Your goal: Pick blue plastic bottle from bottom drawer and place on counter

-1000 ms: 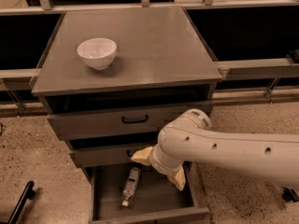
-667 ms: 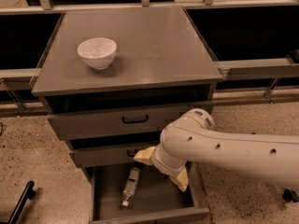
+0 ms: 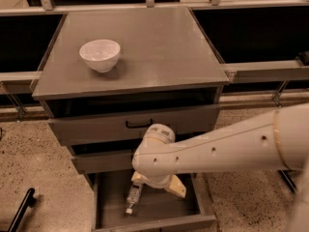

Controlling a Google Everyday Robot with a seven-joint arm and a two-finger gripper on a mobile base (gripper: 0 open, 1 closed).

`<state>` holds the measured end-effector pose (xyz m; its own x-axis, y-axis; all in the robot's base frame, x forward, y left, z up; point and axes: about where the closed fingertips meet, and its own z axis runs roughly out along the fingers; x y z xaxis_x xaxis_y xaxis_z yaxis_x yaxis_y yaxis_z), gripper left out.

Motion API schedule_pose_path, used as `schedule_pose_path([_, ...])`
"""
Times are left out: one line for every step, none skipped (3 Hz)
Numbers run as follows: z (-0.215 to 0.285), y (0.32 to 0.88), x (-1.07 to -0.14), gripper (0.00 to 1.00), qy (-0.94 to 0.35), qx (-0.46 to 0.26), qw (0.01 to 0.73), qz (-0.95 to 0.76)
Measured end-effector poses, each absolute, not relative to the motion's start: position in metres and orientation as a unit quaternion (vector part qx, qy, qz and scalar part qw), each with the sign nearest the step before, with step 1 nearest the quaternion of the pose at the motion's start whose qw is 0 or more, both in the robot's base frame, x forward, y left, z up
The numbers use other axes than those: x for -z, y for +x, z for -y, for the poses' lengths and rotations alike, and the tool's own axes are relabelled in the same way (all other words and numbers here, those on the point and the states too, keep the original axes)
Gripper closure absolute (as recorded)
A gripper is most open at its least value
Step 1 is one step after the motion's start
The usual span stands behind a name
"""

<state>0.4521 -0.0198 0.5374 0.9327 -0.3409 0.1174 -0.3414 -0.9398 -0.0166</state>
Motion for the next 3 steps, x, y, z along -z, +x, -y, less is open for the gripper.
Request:
schedule_pose_path([0.010, 0.465, -0.531, 0.00, 0.988, -0.082, 0.011, 0.132])
schedule_pose_path([0.012, 0.465, -0.531, 0.00, 0.988, -0.082, 0.012, 0.133])
schedule_pose_path([0.005, 0.477, -0.519, 0.00, 0.986, -0.100, -0.011, 0.134])
